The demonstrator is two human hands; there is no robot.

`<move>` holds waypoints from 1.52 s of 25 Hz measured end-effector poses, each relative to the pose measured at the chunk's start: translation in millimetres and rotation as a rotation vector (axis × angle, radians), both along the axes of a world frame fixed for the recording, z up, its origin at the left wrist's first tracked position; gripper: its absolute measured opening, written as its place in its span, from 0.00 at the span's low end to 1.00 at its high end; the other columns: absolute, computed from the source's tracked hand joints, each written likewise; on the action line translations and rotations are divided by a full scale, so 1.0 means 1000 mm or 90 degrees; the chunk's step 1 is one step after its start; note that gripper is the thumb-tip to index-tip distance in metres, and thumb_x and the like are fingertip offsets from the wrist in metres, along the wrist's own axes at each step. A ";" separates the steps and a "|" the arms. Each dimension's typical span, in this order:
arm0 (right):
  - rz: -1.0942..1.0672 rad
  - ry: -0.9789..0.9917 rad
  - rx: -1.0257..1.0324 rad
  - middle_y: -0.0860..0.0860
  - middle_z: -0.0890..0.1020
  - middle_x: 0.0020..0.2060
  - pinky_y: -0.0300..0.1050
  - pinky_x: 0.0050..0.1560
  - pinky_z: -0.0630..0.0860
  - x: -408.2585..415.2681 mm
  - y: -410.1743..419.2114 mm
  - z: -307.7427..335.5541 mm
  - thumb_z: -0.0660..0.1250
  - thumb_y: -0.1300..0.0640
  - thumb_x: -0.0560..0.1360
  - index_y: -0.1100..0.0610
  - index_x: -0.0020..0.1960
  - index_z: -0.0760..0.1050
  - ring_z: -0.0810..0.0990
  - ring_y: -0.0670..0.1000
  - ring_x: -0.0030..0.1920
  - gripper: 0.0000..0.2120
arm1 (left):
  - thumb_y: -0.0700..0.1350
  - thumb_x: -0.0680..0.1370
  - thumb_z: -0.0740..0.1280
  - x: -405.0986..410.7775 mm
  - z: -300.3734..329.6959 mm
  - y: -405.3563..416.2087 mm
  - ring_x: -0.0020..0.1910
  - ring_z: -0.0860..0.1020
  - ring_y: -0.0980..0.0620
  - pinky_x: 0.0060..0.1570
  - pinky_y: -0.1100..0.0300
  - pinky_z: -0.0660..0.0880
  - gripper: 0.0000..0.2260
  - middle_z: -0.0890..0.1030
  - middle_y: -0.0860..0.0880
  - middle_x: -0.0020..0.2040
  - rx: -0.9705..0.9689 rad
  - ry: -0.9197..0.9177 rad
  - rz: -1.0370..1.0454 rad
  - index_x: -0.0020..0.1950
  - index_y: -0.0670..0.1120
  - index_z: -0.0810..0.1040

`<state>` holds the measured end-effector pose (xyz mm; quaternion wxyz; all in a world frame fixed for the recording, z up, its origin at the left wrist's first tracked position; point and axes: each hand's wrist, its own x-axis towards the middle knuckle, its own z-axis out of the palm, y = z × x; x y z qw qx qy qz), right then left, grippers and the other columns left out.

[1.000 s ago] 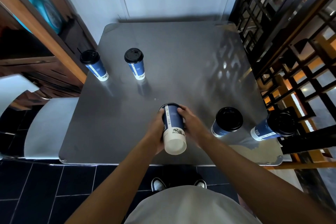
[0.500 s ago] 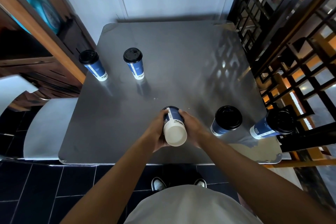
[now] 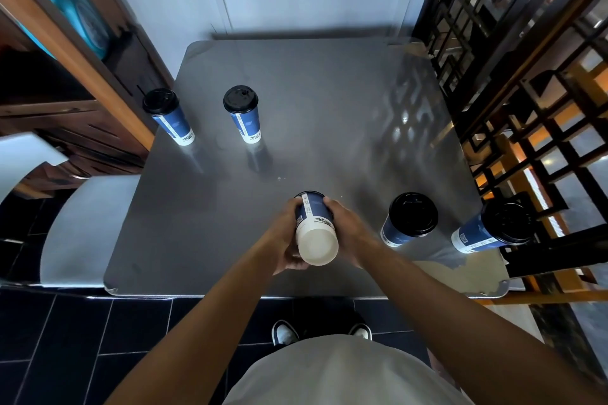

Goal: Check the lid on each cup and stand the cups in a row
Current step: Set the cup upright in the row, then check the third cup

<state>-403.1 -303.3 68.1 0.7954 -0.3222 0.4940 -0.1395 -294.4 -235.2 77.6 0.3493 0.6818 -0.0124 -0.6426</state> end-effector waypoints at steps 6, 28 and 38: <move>-0.014 0.026 -0.038 0.64 0.81 0.62 0.62 0.61 0.76 -0.003 -0.007 -0.005 0.57 0.47 0.84 0.62 0.70 0.71 0.80 0.59 0.51 0.23 | 0.68 0.79 0.59 -0.001 0.001 0.003 0.43 0.85 0.40 0.35 0.46 0.82 0.28 0.85 0.36 0.55 -0.100 -0.118 -0.057 0.65 0.48 0.77; -0.024 0.005 -0.053 0.66 0.80 0.63 0.61 0.59 0.76 -0.004 -0.008 0.008 0.56 0.46 0.84 0.60 0.70 0.71 0.80 0.60 0.52 0.23 | 0.76 0.74 0.52 0.001 -0.001 0.001 0.41 0.83 0.44 0.36 0.56 0.78 0.38 0.85 0.44 0.42 -0.075 -0.098 -0.036 0.54 0.46 0.84; -0.045 0.025 -0.035 0.62 0.82 0.63 0.49 0.46 0.79 -0.007 -0.010 0.009 0.56 0.44 0.84 0.58 0.70 0.73 0.81 0.58 0.53 0.23 | 0.63 0.81 0.53 -0.018 0.002 -0.005 0.26 0.80 0.49 0.32 0.59 0.72 0.24 0.83 0.45 0.36 -0.182 0.052 0.128 0.51 0.45 0.79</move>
